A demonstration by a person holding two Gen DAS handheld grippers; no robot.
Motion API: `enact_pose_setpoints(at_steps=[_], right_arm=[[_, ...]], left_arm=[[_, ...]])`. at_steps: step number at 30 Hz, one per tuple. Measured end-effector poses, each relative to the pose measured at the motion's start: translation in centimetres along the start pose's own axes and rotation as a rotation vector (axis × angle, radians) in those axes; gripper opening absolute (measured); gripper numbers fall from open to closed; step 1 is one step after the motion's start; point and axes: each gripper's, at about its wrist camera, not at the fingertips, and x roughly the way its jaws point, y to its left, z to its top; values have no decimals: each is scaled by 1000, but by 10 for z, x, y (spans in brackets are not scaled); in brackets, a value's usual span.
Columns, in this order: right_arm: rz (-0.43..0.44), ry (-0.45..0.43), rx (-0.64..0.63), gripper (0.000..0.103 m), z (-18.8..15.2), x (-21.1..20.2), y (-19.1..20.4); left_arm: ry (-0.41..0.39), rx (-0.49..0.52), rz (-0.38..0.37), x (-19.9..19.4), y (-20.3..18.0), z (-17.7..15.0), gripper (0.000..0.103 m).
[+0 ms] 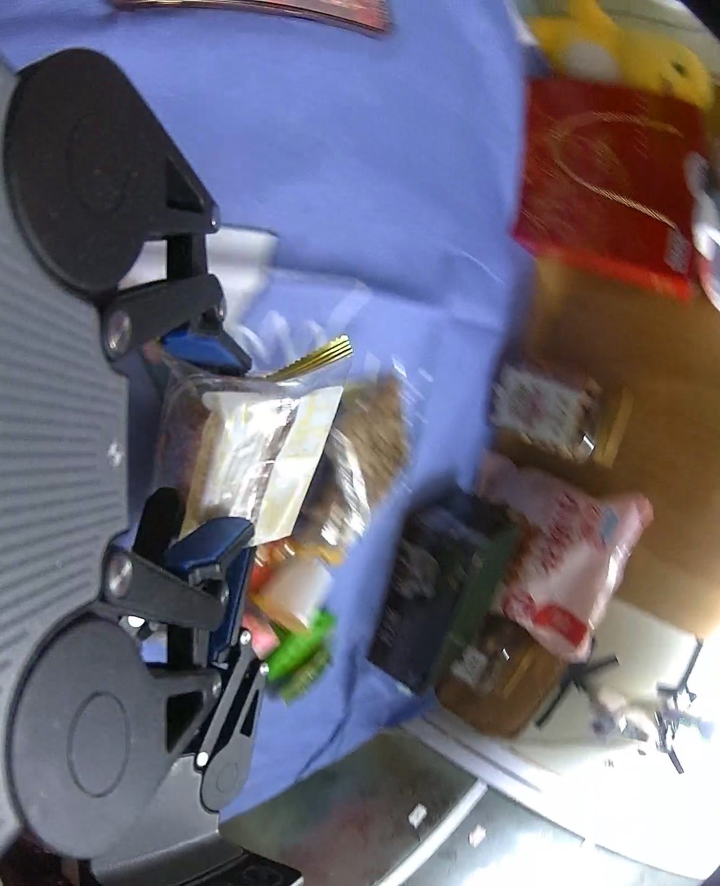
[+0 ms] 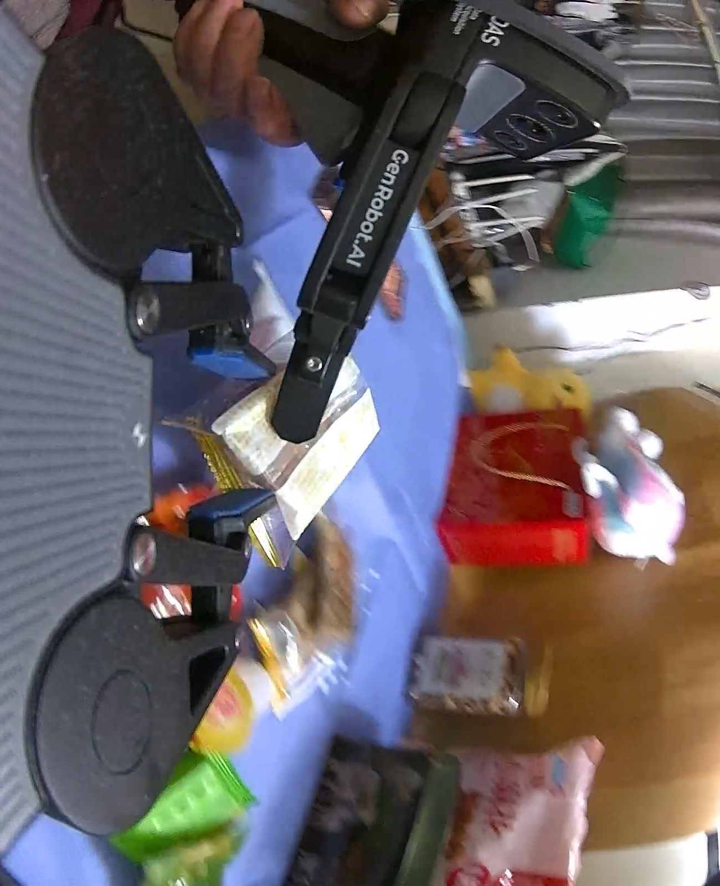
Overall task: Organize snacks
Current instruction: 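Grasp the white-wrapped snack bar with the left gripper, then carry the white snack bar into the tin box and release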
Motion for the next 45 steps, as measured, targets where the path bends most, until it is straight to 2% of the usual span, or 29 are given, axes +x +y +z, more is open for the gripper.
enact_pose_setpoints(at_steps=[2,3,4,5,6,9,13,14,16,18,20,22,24,27,30,33,35,38,42,45], right_arm=[[-18,33,-18,52,-3,3,9],[-33,39,-30,61,-3,4,12],[-46,40,-42,77,-3,4,14],[-57,41,-48,84,-2,1,16],[-63,40,-52,89,-2,0,16],[-68,60,-62,89,-6,6,16],[-57,86,-92,87,-8,21,21],[-48,94,-104,85,-8,24,22],[-48,101,-122,71,-8,28,27],[-40,87,-140,66,-7,27,30],[-35,73,-138,65,-5,23,31],[-55,39,-143,65,-2,17,29],[-80,-19,-136,65,4,3,23],[-123,-102,-86,65,12,-19,3],[-198,-143,-56,65,17,-33,-22],[-272,-142,-18,65,20,-39,-48],[-299,-124,17,65,22,-40,-69],[-312,-109,68,65,28,-42,-100],[-357,-165,36,65,50,-43,-128],[-375,-181,34,65,66,-32,-160]], left_arm=[[18,-14,-1,3,10,-6,61],[15,-16,-2,2,13,-7,64],[4,-13,3,1,14,-6,74],[-17,-15,8,-3,16,-5,83],[-44,-20,7,-8,22,-3,85],[-66,-45,-16,-14,32,3,84],[3,-52,-36,0,38,3,73],[22,-43,-28,5,37,1,71],[5,-11,-18,6,32,-2,69],[9,-5,-56,5,31,1,61],[9,14,-55,2,24,5,59],[-18,56,-54,-3,11,11,59],[-59,93,-84,-9,-3,22,59],[-105,155,-144,-9,-27,43,59],[-104,227,-169,11,-57,64,59],[-70,293,-182,46,-88,80,59],[-31,302,-190,70,-104,91,59],[-12,297,-209,91,-119,107,59],[-83,301,-226,108,-139,142,62],[-121,319,-191,133,-151,168,62]])
